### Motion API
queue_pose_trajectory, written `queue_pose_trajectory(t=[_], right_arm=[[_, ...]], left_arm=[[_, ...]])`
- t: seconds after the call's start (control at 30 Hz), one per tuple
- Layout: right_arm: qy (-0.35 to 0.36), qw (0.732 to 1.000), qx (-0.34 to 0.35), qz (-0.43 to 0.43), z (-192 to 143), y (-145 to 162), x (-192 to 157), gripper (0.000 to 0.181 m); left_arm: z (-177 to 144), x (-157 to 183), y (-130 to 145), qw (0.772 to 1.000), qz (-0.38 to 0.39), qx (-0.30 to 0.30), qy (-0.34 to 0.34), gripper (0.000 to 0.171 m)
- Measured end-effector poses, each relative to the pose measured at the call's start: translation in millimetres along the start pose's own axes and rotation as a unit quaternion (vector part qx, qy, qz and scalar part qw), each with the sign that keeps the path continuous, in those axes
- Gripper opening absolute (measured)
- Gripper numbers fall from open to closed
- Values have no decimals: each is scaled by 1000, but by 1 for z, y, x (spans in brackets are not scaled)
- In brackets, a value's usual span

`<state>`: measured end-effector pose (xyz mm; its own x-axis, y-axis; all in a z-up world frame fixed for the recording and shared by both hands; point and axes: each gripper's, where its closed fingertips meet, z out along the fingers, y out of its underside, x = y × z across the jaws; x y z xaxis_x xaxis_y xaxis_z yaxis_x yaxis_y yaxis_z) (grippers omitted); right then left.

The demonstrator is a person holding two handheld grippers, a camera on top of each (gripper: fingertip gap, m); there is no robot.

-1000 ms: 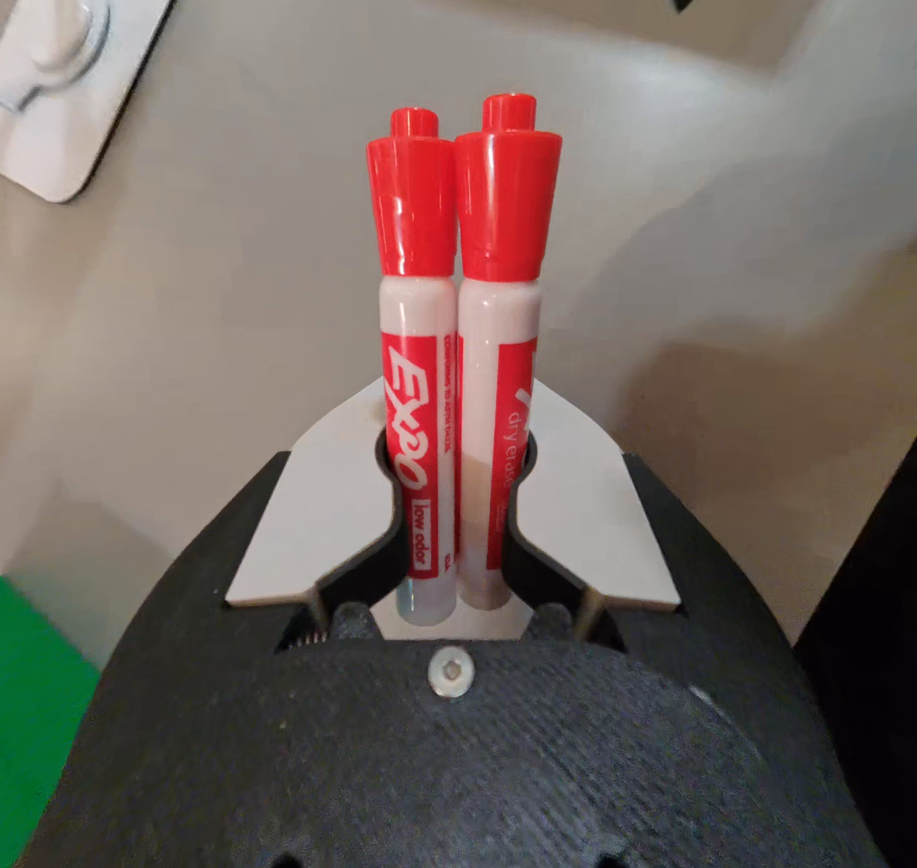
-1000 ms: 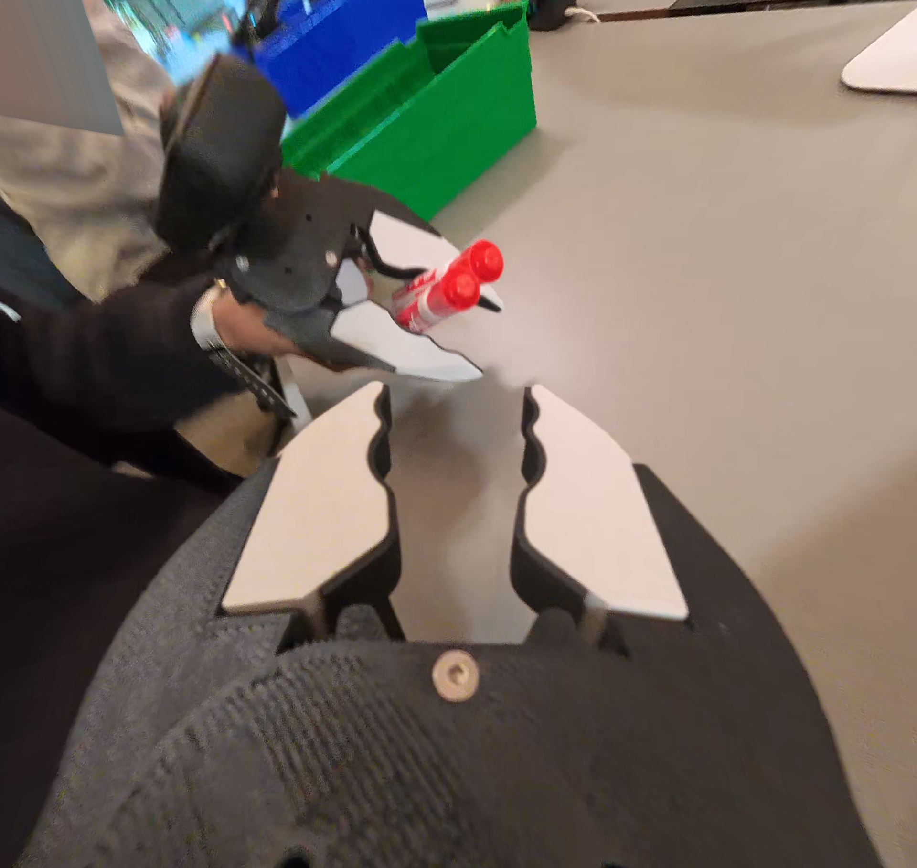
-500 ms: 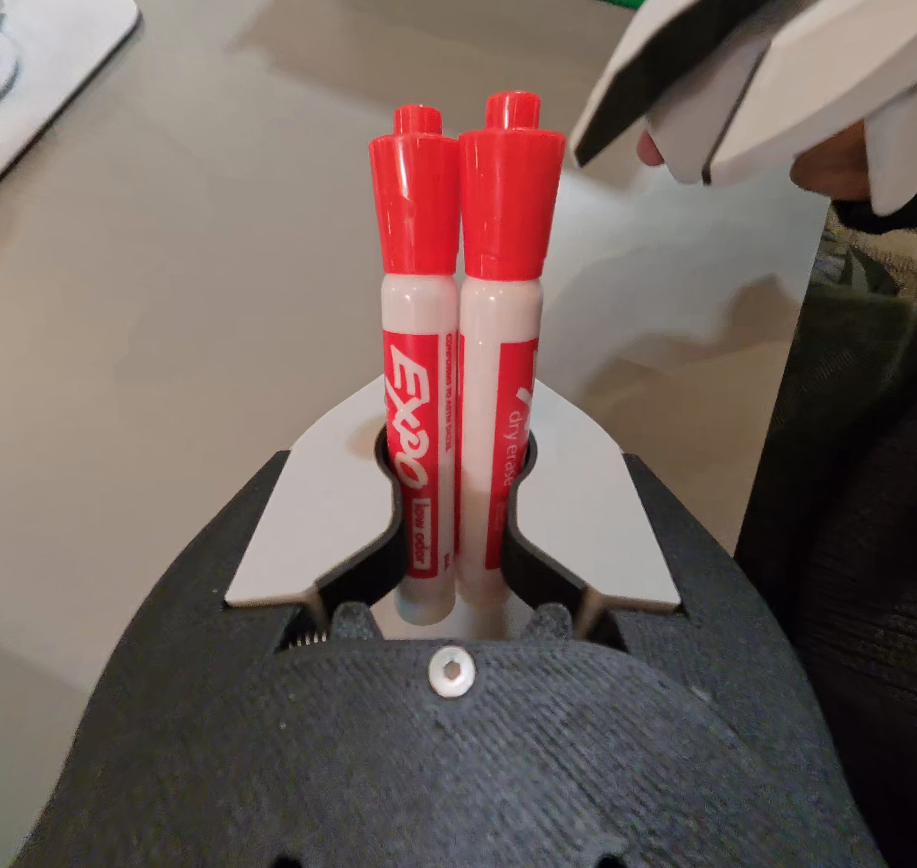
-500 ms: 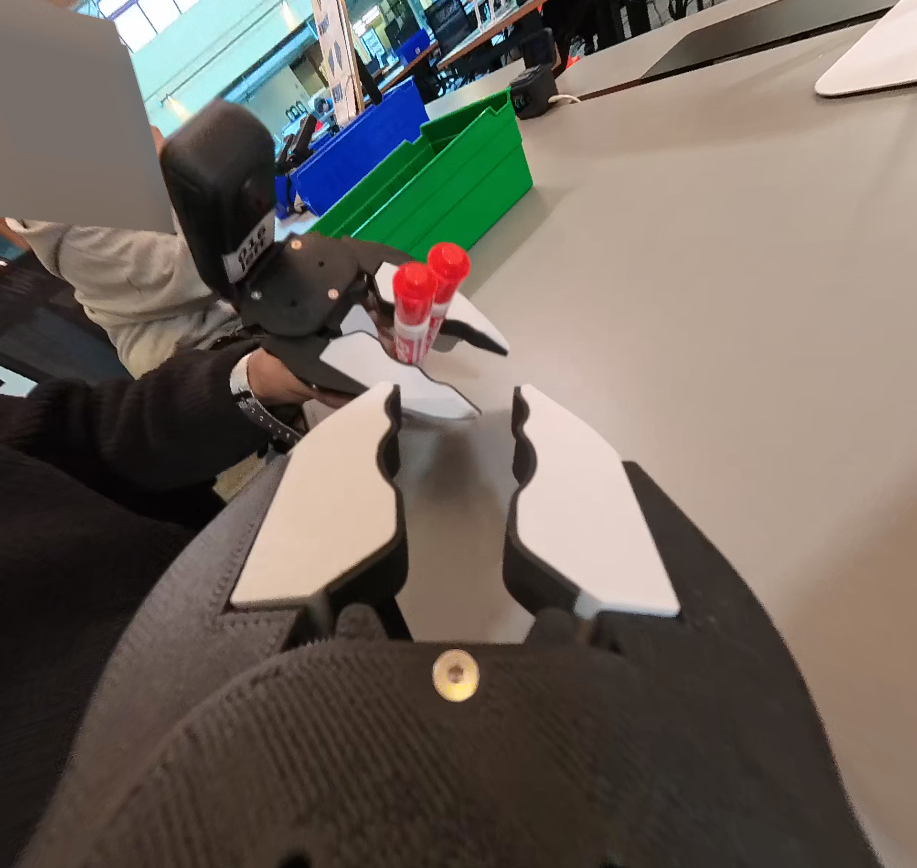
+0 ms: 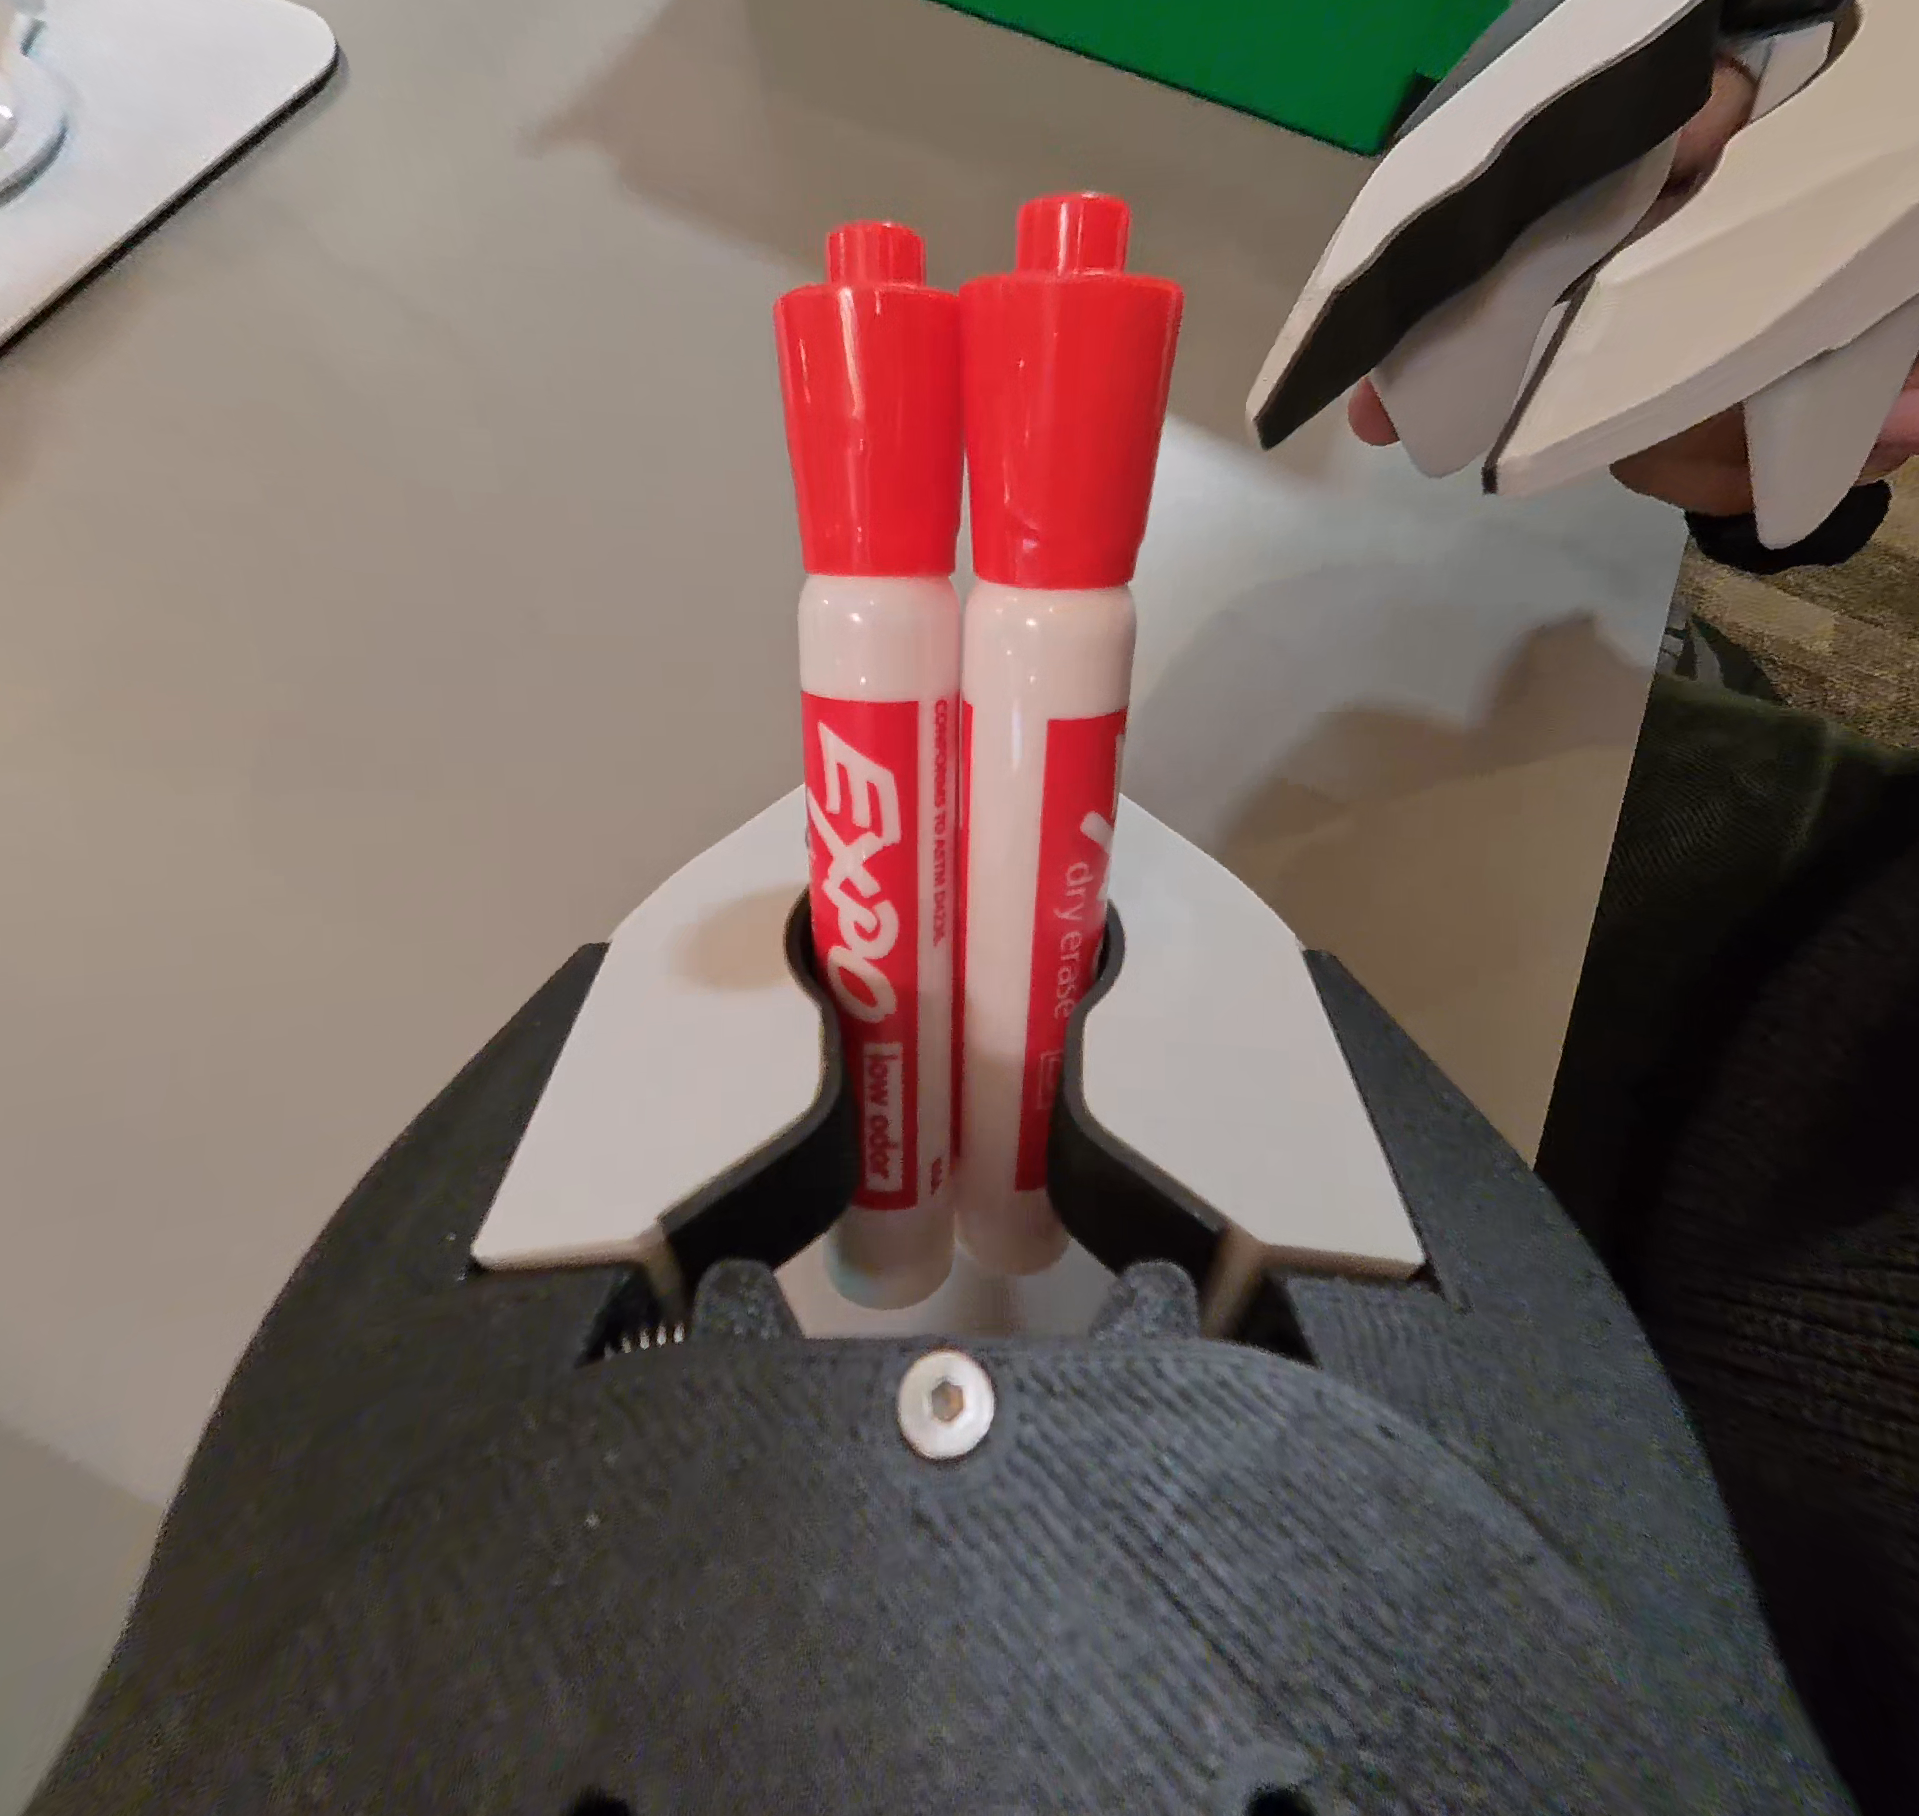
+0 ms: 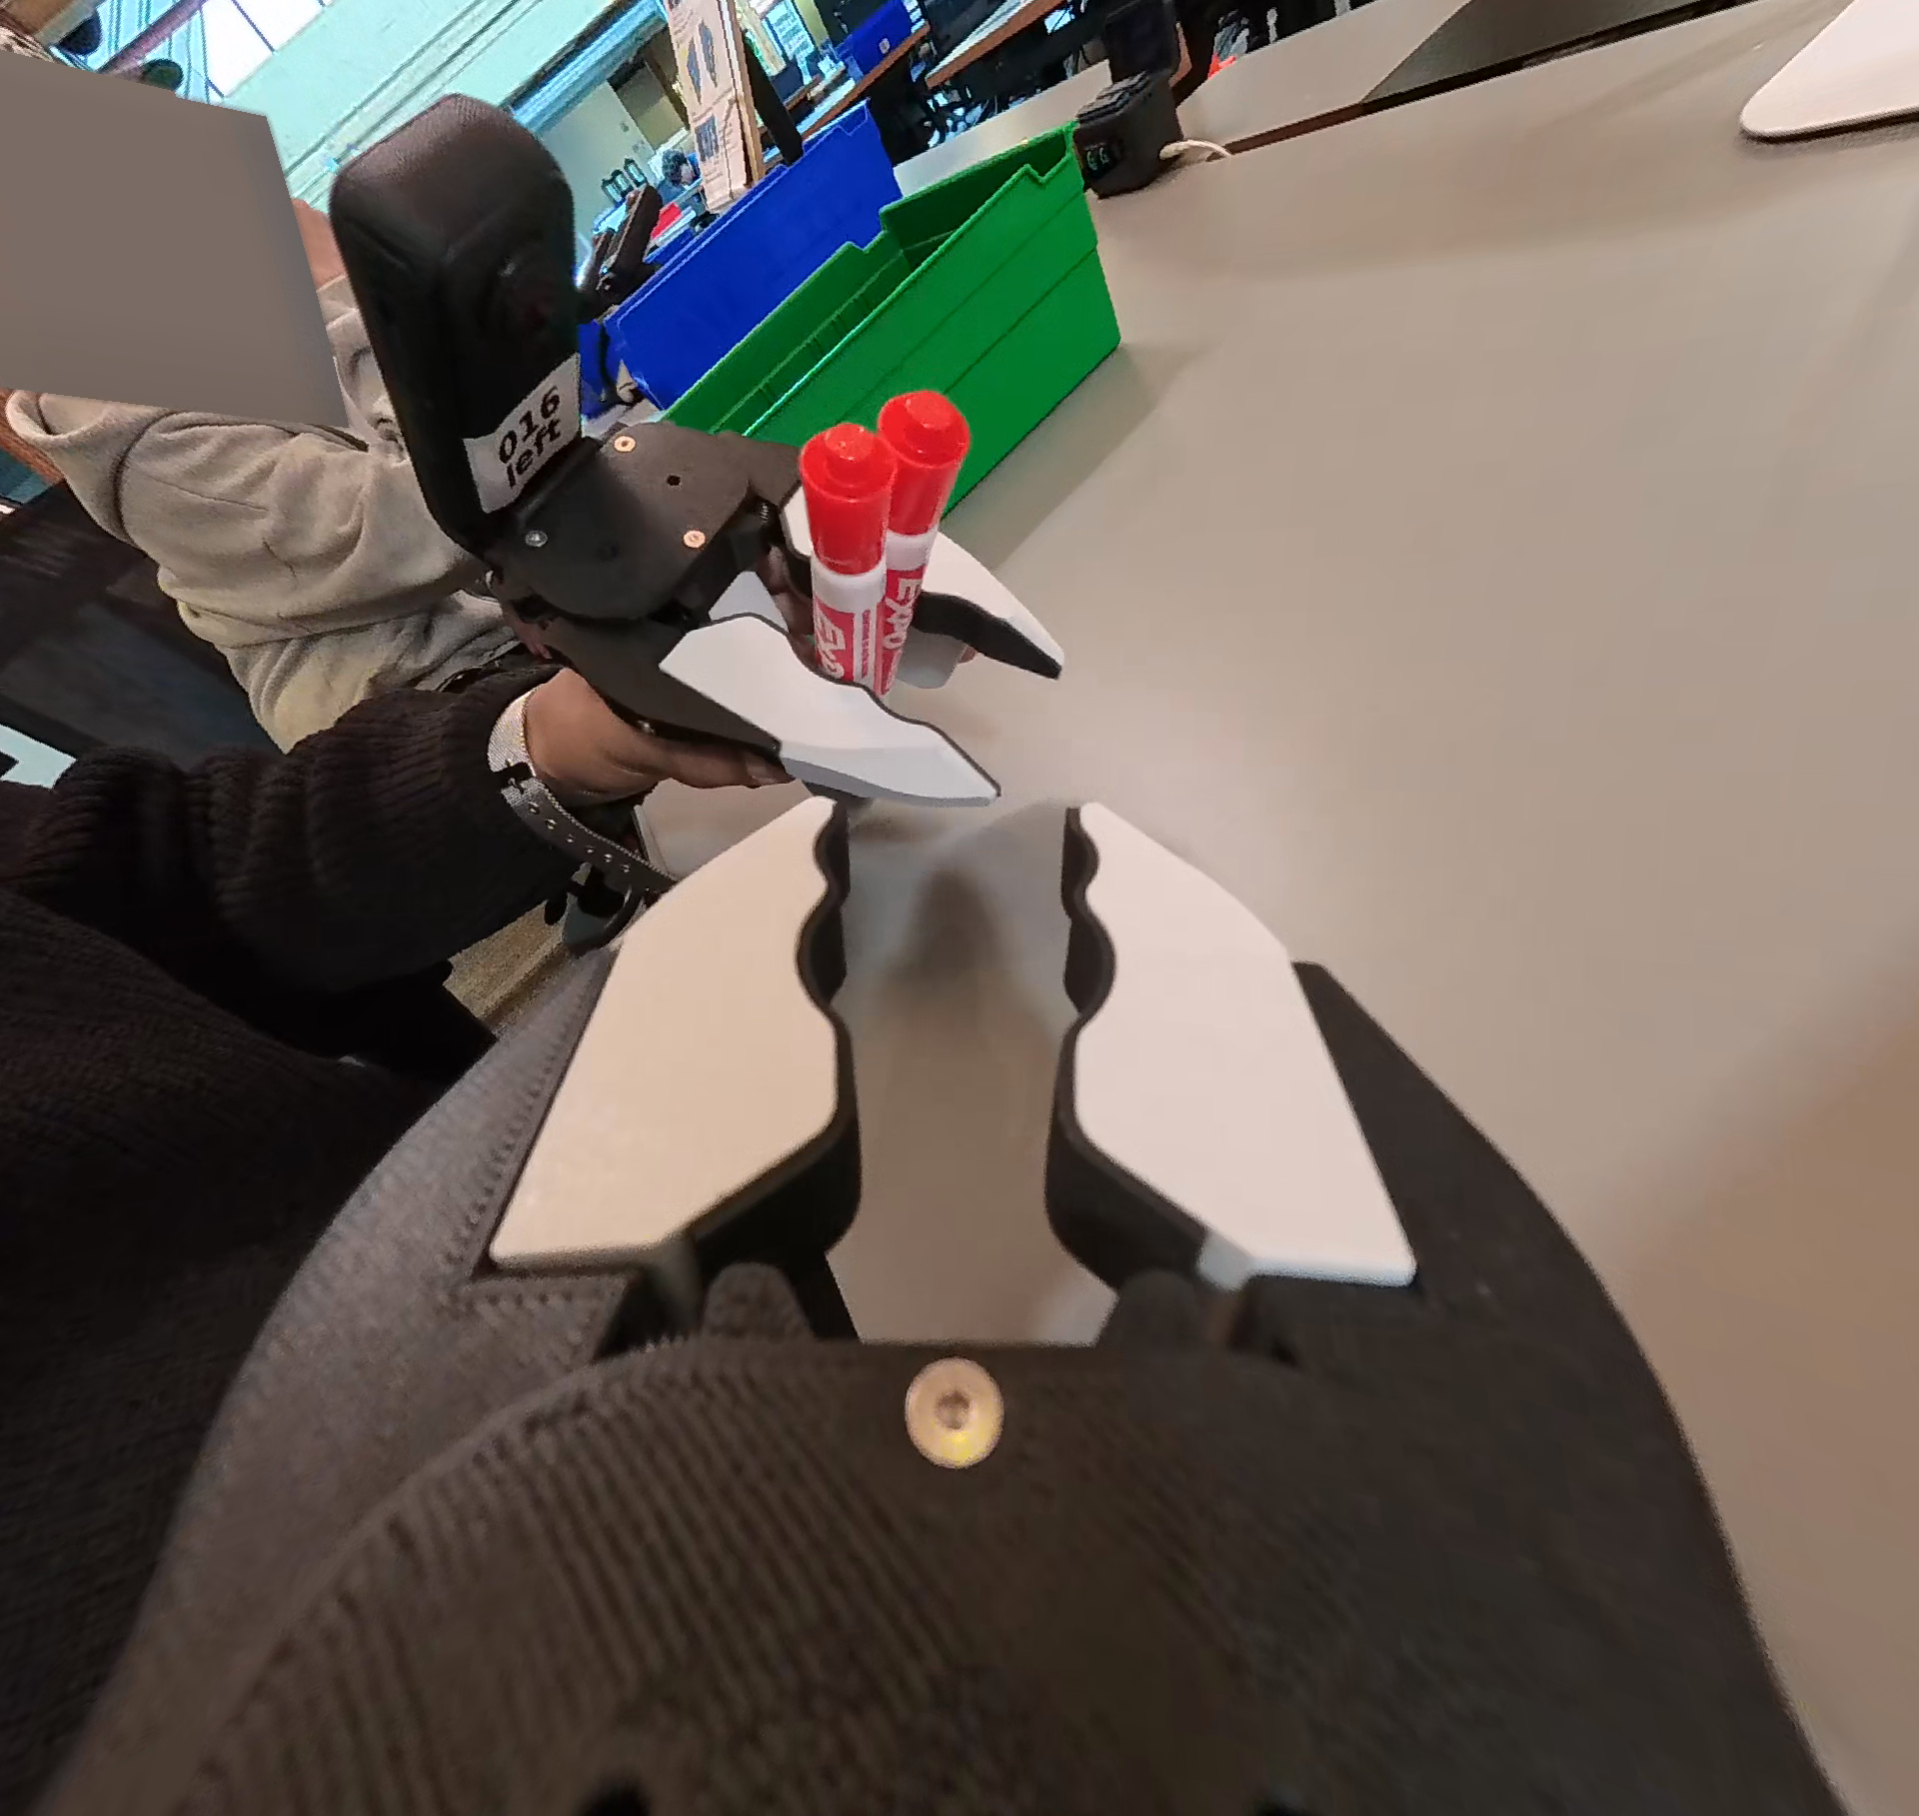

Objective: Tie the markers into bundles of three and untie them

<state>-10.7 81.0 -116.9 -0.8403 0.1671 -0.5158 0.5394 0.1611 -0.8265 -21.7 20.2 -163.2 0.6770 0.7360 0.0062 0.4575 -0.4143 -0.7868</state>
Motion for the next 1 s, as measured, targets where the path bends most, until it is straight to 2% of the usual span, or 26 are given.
queue_pose_trajectory(t=[0.43, 0.53, 0.63, 0.73, 0.83, 0.93, 1.0], right_arm=[[26, 999, -11, -22, -1, 0, 17, 34], [39, 999, 11, -31, -2, -20, 26, 33], [14, 999, 29, -35, 8, -53, 20, 32], [-19, 997, 13, -77, 39, -88, 4, 33], [-70, 988, -10, -140, 90, -125, -33, 33], [-101, 966, -107, -214, 159, -139, -68, 17], [-113, 937, -188, -271, 208, -135, -85, 18]], left_arm=[[1, 13, 1, 999, -6, -2, 31, 43], [-3, 16, 5, 1000, -6, -5, 29, 43], [-13, 15, 15, 1000, -16, -5, 20, 43], [-28, 11, 23, 999, -34, 4, 1, 44], [-45, 5, 25, 998, -45, 27, -31, 44], [-61, -2, 25, 995, -50, 47, -71, 44], [-67, -6, 25, 993, -57, 55, -84, 43]])
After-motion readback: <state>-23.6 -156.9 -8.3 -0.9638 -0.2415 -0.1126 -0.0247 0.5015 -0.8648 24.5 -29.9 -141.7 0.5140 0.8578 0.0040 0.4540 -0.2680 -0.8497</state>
